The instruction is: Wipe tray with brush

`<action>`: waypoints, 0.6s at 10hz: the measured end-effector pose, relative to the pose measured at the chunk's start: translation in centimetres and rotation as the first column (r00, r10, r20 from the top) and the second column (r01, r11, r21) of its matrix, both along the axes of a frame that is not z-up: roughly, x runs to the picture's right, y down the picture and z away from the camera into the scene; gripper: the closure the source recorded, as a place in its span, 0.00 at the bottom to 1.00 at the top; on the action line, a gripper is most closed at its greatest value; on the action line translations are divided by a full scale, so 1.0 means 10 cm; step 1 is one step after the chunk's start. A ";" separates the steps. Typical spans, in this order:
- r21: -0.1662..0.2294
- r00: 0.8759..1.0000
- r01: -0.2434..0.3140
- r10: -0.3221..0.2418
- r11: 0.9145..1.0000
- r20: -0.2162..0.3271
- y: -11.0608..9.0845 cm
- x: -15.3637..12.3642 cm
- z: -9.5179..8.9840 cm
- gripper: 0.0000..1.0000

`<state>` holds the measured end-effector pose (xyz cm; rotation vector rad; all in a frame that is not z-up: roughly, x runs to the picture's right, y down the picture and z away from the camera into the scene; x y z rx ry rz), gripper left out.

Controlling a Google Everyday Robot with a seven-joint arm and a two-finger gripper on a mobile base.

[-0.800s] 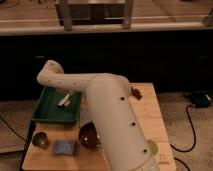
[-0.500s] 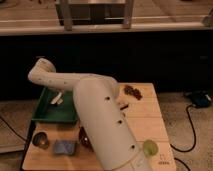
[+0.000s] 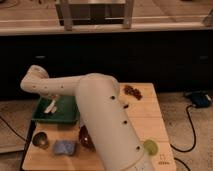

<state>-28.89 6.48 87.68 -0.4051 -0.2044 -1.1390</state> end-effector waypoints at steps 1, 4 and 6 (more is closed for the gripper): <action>-0.003 1.000 -0.012 0.012 1.000 -0.010 0.01 0.15 0.00 0.98; 0.005 0.994 -0.080 0.080 0.997 -0.068 -0.11 0.77 0.05 0.98; 0.013 0.990 -0.106 0.106 0.994 -0.094 -0.23 1.08 0.13 0.98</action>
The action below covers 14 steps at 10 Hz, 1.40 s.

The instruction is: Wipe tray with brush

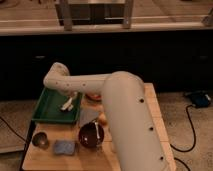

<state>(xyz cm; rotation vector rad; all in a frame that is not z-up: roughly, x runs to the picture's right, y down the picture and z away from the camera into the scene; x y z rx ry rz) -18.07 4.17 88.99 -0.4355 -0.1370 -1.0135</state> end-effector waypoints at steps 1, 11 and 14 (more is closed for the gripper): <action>0.003 1.000 -0.006 0.007 1.000 -0.007 -0.05 0.06 0.04 0.98; -0.020 0.990 0.081 -0.078 0.997 0.115 -0.01 -1.08 0.02 0.98; -0.041 0.990 0.083 -0.078 0.996 0.114 0.11 -0.97 -0.02 0.98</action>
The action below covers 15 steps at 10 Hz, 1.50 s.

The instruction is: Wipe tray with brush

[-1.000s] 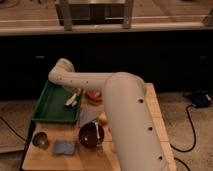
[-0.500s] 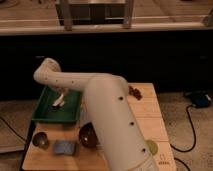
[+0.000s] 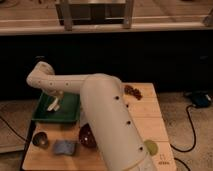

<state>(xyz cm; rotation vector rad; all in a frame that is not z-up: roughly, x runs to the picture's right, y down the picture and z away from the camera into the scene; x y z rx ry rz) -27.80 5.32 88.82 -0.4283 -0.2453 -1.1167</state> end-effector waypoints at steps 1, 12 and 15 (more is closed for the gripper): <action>-0.008 1.000 -0.002 0.002 1.000 -0.009 0.03 0.14 0.00 0.98; 0.029 0.999 -0.046 0.047 0.999 -0.028 -0.52 0.50 0.20 0.98; 0.035 0.999 -0.016 0.015 0.999 0.029 -0.56 0.24 0.19 0.98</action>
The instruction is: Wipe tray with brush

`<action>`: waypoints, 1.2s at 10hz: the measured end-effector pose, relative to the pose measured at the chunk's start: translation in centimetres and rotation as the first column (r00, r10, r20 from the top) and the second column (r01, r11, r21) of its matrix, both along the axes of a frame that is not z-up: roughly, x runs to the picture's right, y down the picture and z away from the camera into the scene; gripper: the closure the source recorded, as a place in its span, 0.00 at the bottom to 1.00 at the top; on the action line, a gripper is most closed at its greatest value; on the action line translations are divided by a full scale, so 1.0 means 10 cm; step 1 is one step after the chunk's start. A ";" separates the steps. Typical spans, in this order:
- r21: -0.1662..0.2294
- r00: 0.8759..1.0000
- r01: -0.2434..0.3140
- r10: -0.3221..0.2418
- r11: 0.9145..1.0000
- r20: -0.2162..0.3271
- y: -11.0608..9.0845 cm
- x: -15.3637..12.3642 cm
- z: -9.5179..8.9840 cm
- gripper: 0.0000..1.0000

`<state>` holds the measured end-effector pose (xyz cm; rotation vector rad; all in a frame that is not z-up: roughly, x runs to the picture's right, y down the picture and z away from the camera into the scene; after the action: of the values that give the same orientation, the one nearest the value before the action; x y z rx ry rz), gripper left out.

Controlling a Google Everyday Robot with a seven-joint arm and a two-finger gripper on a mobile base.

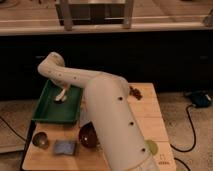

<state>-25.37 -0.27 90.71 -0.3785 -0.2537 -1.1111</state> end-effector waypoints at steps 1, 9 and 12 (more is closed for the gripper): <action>-0.002 1.000 0.012 -0.012 1.000 0.022 0.05 -0.07 -0.05 0.98; -0.092 0.995 -0.015 0.024 0.996 0.096 0.42 0.39 -0.29 0.98; -0.096 0.994 -0.058 0.067 0.994 0.090 0.34 0.49 -0.27 0.98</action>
<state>-20.46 3.09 88.03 -0.3991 -0.3983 -1.0588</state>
